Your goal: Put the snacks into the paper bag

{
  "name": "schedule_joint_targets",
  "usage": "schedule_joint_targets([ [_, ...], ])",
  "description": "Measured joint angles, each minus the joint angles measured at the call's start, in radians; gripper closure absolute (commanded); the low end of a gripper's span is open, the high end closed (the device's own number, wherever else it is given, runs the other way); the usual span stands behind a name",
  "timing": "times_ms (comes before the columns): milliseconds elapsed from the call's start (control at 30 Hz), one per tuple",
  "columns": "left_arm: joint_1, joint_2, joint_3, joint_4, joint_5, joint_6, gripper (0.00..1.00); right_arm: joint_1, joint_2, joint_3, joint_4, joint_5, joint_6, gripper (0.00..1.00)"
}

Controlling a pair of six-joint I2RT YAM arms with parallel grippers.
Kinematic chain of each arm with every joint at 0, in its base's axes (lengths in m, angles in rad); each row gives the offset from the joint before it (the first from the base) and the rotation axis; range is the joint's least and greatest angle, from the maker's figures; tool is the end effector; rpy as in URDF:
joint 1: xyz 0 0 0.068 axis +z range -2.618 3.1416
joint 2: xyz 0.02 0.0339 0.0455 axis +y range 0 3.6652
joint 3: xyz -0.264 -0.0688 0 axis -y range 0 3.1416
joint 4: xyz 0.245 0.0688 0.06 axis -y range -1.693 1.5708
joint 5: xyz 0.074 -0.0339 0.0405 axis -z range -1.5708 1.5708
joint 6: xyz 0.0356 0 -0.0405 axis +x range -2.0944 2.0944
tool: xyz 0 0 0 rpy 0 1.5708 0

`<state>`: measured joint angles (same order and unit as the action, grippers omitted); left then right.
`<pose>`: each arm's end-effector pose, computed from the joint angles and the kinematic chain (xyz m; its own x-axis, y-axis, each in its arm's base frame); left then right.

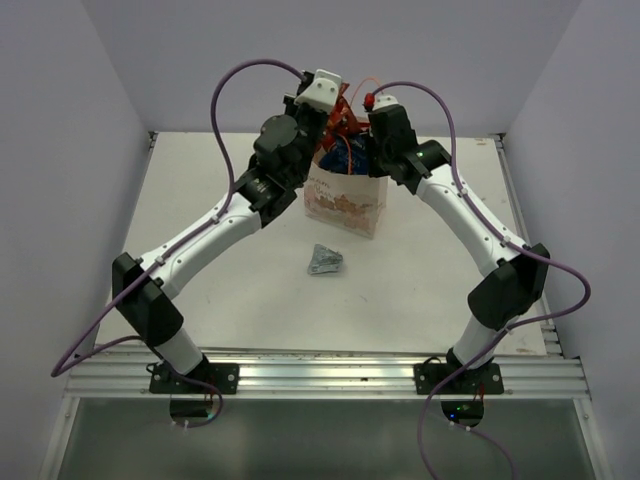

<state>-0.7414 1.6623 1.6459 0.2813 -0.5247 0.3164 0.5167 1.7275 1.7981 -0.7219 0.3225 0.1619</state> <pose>0.3006 -0.2511 0.4598 0.2544 0.1322 -0.9580 0.1565 0.9719 0.1756 0.3421 0.1814 0.3861 -0.5604 -0.1426 -0.8159 -0.1612 0.9850 -0.0614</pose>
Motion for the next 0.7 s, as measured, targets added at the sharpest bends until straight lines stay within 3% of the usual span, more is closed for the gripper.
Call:
schedule_joint_targets([
  [500,0.066,-0.138,-0.156,-0.067,0.072,0.057,1.0,0.0,0.0,-0.002,0.003,-0.003,0.002,1.0],
  [700,0.07,-0.142,-0.146,-0.141,0.168,0.06,1.0,0.0,0.0,-0.002,0.003,-0.003,0.002,1.0],
])
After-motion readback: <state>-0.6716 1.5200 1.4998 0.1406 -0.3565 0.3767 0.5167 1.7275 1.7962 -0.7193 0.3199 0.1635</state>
